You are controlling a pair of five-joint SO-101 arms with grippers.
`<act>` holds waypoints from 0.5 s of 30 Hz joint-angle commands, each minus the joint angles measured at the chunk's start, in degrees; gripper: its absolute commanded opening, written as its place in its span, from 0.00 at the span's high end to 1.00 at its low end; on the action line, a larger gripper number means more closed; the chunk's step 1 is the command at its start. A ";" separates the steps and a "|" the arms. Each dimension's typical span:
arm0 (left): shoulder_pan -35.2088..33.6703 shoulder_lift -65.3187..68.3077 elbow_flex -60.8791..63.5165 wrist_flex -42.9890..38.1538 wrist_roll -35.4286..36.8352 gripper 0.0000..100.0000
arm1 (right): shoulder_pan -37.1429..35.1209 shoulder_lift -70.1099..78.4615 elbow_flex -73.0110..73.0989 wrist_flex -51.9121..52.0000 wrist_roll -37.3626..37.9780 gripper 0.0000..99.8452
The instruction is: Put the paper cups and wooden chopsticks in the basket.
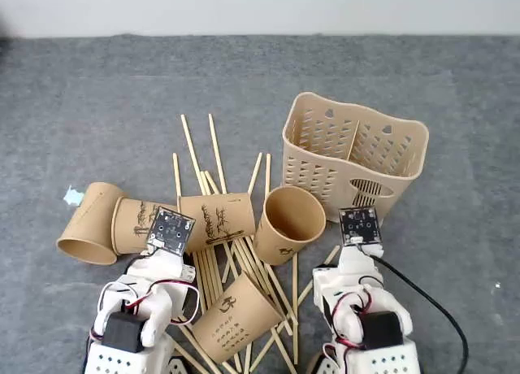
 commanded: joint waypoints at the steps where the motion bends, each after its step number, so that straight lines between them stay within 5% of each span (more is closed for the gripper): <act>1: 0.18 -0.97 -0.84 0.18 0.00 0.99 | -0.13 -0.22 -8.09 -0.40 13.19 0.99; 6: 0.18 -0.97 -0.84 0.18 0.00 0.99 | 0.75 -0.22 -9.85 -9.27 38.33 0.99; 15: 0.18 -0.97 -0.84 0.18 0.00 0.99 | -4.35 1.01 -19.34 -10.33 33.14 0.99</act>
